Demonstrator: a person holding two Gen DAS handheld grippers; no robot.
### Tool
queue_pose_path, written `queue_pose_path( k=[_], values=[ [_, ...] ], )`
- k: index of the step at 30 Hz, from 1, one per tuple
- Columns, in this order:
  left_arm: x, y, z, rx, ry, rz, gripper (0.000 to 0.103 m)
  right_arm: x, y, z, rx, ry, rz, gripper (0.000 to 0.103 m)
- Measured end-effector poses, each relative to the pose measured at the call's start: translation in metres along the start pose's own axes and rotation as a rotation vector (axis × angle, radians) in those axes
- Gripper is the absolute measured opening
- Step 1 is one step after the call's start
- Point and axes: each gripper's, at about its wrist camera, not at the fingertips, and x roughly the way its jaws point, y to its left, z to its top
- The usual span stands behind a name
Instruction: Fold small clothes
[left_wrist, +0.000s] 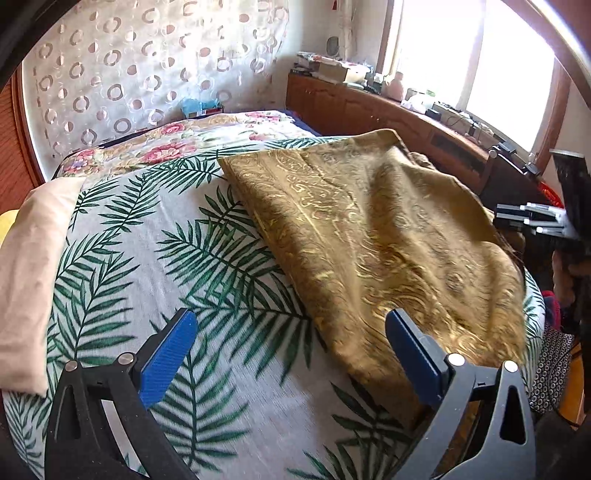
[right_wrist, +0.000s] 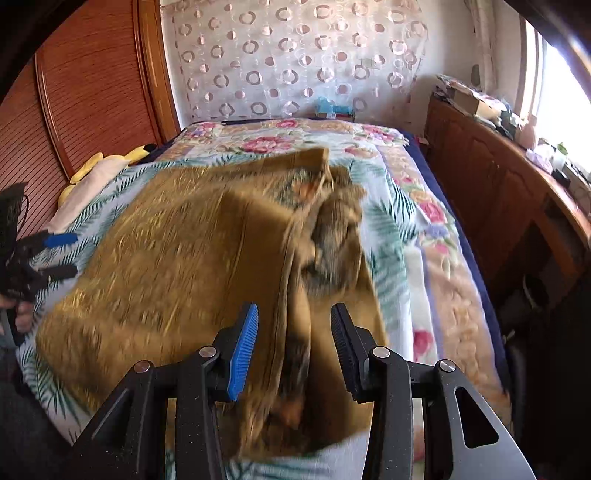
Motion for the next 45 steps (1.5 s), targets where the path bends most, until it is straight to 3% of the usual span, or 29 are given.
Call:
queue_pose_path(
  k=[10,11,14,20,24,27,30,39,40,45],
  values=[
    [-0.01,-0.008,-0.014,-0.004,0.02,-0.024,0.099,-0.001,0.009,-0.013,-0.017,0.038,0.013,0.043],
    [-0.012,-0.008,-0.016,-0.005,0.024,-0.023,0.098,-0.001,0.01,-0.012,-0.021,0.04,0.012,0.039],
    [-0.021,-0.008,-0.025,-0.011,0.03,-0.032,0.097,-0.006,0.015,-0.009,-0.054,0.032,0.017,0.005],
    [-0.041,-0.013,-0.034,-0.023,0.021,-0.076,0.09,-0.038,-0.003,-0.002,-0.006,-0.075,-0.096,0.003],
    [-0.045,-0.023,-0.037,-0.017,0.032,-0.127,0.087,-0.035,-0.013,-0.005,0.028,-0.054,-0.17,0.003],
    [-0.041,-0.031,-0.039,-0.001,0.048,-0.147,0.082,-0.03,-0.018,-0.008,0.058,-0.028,-0.158,0.003],
    [-0.035,-0.037,-0.043,0.004,0.08,-0.171,0.072,-0.034,-0.02,-0.009,0.088,-0.042,-0.144,0.003],
    [-0.027,-0.055,-0.055,0.002,0.148,-0.284,0.019,-0.048,-0.005,-0.013,0.062,-0.075,-0.103,0.003],
    [-0.028,-0.056,-0.056,0.003,0.154,-0.289,0.01,-0.047,-0.006,-0.015,0.064,-0.075,-0.103,0.003],
    [-0.045,-0.065,-0.061,0.035,0.159,-0.293,0.005,-0.04,-0.005,-0.018,0.043,-0.048,-0.116,0.003]
  ],
)
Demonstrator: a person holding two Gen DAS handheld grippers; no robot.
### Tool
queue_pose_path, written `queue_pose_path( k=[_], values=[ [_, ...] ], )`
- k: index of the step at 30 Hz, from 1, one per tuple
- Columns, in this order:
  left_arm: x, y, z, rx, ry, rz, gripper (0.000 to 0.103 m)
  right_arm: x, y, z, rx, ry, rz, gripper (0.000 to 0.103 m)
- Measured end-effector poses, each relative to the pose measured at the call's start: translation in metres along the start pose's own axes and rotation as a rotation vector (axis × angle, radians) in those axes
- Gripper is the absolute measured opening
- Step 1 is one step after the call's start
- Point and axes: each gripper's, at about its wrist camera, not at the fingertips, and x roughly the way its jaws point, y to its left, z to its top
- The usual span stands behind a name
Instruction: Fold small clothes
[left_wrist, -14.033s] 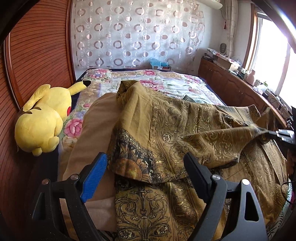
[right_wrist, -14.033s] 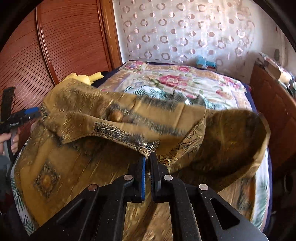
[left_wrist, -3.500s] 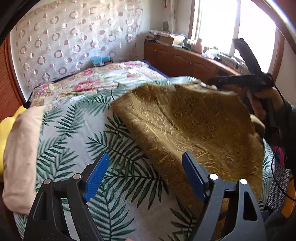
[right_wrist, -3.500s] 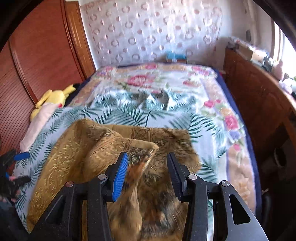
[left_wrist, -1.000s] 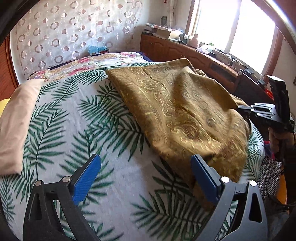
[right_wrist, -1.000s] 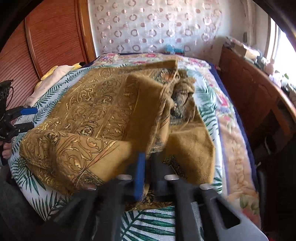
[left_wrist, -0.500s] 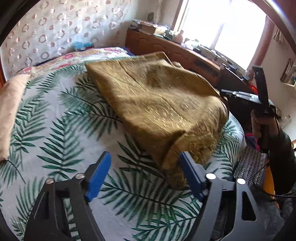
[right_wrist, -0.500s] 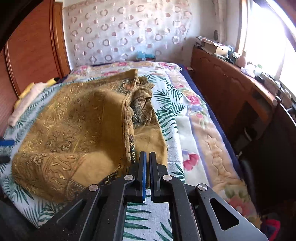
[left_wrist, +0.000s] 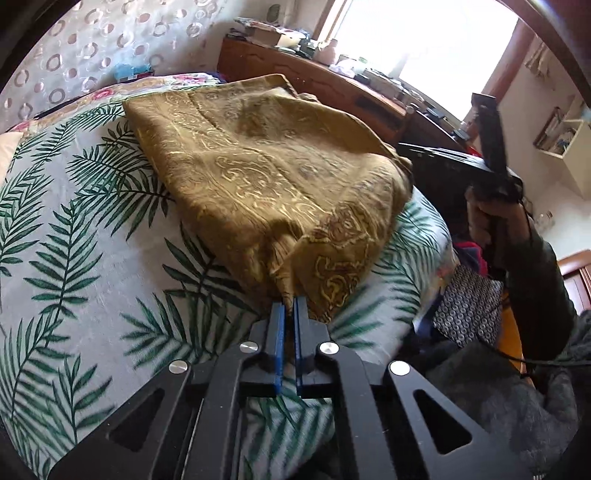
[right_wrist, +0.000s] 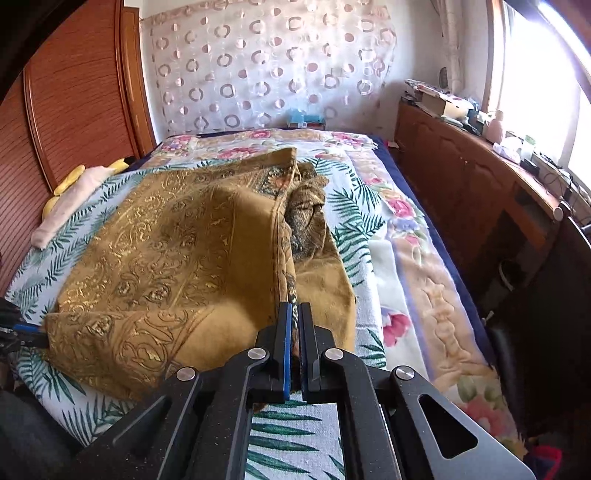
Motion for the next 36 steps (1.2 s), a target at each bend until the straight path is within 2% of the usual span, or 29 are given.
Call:
queue_pose_path(
  k=[3,8,9,10,11,12,13,15,16,17,19,21,22,25,29,31,36],
  values=[
    [-0.007,-0.004,-0.006,-0.003,0.008,-0.008,0.005,0.002,-0.001,-0.002,0.007,0.009,0.003,0.003],
    [-0.014,0.006,-0.009,-0.042,0.002,0.019,0.007,0.001,-0.002,-0.002,0.012,0.012,0.012,0.003],
    [-0.015,0.01,-0.007,-0.052,-0.004,0.046,0.01,-0.001,-0.001,-0.002,0.009,0.01,0.016,0.008],
    [-0.016,0.012,-0.005,-0.056,-0.01,0.061,0.018,-0.002,0.0,-0.001,0.005,0.007,0.018,0.015],
    [-0.016,0.016,-0.003,-0.065,-0.023,0.066,0.029,-0.003,0.001,-0.001,0.005,0.004,0.018,0.034],
    [-0.017,0.02,0.0,-0.075,-0.037,0.07,0.034,-0.005,0.001,-0.001,0.01,-0.002,0.02,0.045],
    [-0.018,0.023,0.002,-0.076,-0.048,0.077,0.043,-0.006,0.0,-0.002,0.016,-0.009,0.031,0.046],
    [-0.017,0.026,0.007,-0.077,-0.058,0.084,0.054,-0.005,0.001,-0.003,0.02,-0.009,0.04,0.046],
    [-0.015,0.028,0.01,-0.079,-0.061,0.084,0.063,-0.004,0.001,-0.003,0.019,-0.005,0.031,0.046],
    [-0.014,0.029,0.012,-0.08,-0.064,0.083,0.069,-0.002,0.001,-0.004,0.021,0.0,0.029,0.046],
    [-0.01,0.032,0.016,-0.08,-0.064,0.083,0.075,0.003,0.002,-0.005,0.025,0.007,0.032,0.046],
    [-0.005,0.032,0.02,-0.077,-0.062,0.09,0.077,0.006,0.003,-0.006,0.026,0.012,0.041,0.042],
    [-0.003,0.033,0.021,-0.075,-0.059,0.092,0.077,0.007,0.004,-0.007,0.021,0.014,0.054,0.036],
    [0.003,0.033,0.025,-0.072,-0.057,0.097,0.077,0.01,0.009,-0.008,0.002,0.028,0.088,0.006],
    [0.009,0.031,0.025,-0.074,-0.043,0.094,0.077,-0.003,0.003,-0.006,0.007,-0.025,0.051,0.003],
    [0.012,0.029,0.023,-0.073,-0.026,0.09,0.077,-0.005,-0.004,-0.004,0.046,-0.017,0.04,0.003],
    [0.015,0.027,0.02,-0.069,-0.015,0.089,0.077,-0.001,0.001,-0.006,0.038,-0.001,0.017,0.003]
  ],
)
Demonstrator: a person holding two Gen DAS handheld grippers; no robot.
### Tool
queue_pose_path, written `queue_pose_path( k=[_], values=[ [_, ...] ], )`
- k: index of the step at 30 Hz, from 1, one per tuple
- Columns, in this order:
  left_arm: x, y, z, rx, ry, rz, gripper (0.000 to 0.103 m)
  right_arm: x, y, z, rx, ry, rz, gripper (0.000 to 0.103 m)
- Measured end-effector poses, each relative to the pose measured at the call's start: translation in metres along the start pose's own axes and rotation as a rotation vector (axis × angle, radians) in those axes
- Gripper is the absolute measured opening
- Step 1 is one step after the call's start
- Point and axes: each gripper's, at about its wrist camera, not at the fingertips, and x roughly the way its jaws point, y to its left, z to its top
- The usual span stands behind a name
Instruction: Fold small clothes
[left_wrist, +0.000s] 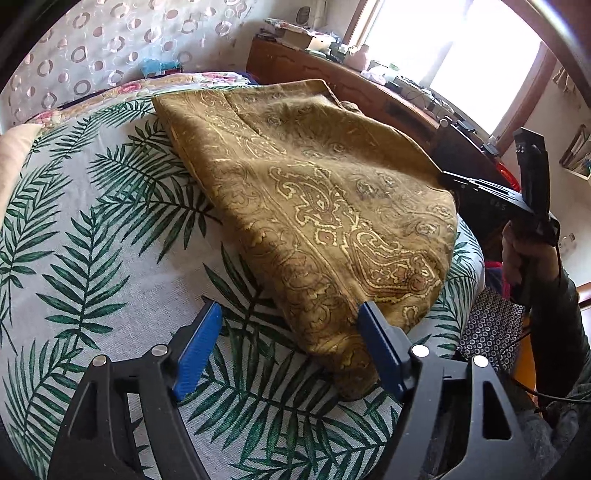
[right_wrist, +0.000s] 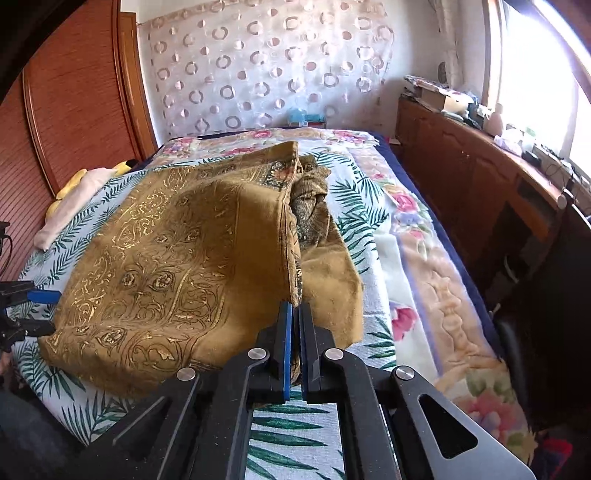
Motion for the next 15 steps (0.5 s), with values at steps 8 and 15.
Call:
queue_pose_path(
  k=[8,15],
  values=[
    [0.001,-0.003,0.0,0.003,-0.009,0.009,0.077,-0.003,0.003,0.002,-0.021,0.009,-0.008,0.003],
    [0.001,-0.003,0.0,0.006,-0.01,0.008,0.077,-0.012,0.009,0.006,-0.044,-0.011,-0.037,0.038]
  ],
)
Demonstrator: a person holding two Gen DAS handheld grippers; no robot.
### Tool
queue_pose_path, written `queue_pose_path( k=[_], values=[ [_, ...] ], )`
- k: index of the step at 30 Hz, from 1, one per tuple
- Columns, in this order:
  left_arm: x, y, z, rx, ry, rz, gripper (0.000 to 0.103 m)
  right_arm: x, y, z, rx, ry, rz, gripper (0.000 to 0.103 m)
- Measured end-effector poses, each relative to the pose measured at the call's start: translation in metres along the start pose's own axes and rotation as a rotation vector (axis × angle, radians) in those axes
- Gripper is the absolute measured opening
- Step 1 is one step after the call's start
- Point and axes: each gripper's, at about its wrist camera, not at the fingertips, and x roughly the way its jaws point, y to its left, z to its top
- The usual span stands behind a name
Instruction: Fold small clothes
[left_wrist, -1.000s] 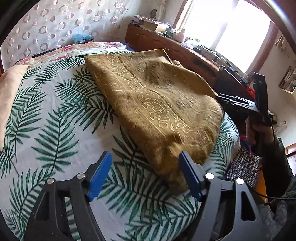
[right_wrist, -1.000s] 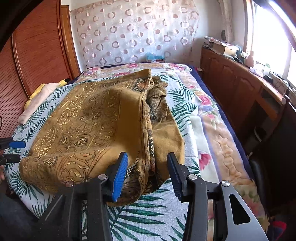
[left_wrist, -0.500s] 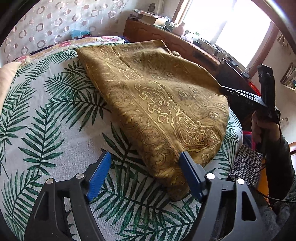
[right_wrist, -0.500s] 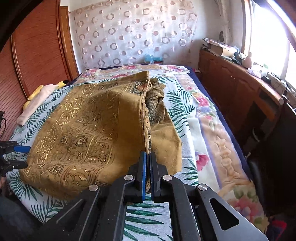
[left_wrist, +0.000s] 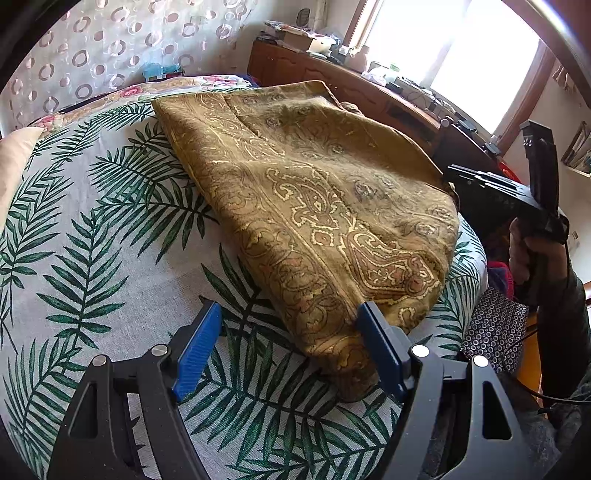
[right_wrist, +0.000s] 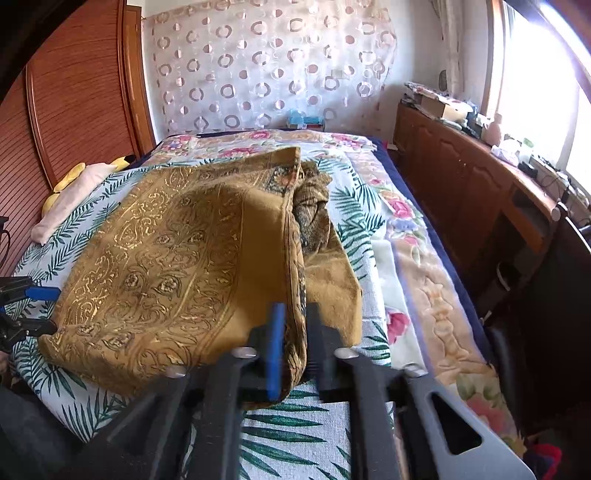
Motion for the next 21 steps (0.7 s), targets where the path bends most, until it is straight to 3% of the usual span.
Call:
queue_pose_path(
  k=[2,9,11,12,16,21],
  values=[
    [0.0,-0.003,-0.001,0.011,0.006,-0.034,0.071,-0.004,0.004,0.001,-0.008,-0.011,0.007,0.054],
    [0.002,-0.014,-0.005,0.041,0.041,-0.106,0.038,-0.014,0.022,0.001,-0.062,-0.023,0.069,0.057],
    [0.003,-0.014,-0.005,0.039,0.052,-0.125,0.018,-0.016,0.029,0.001,-0.081,-0.028,0.1,0.065],
    [0.002,-0.015,-0.003,0.039,0.044,-0.129,0.013,-0.017,0.032,0.0,-0.089,-0.028,0.116,0.068],
    [-0.016,-0.015,0.016,0.023,-0.023,-0.168,0.008,-0.019,0.043,-0.003,-0.121,-0.019,0.169,0.068],
    [-0.042,-0.022,0.061,0.03,-0.14,-0.155,0.008,-0.029,0.052,-0.004,-0.149,-0.027,0.241,0.069]
  ],
)
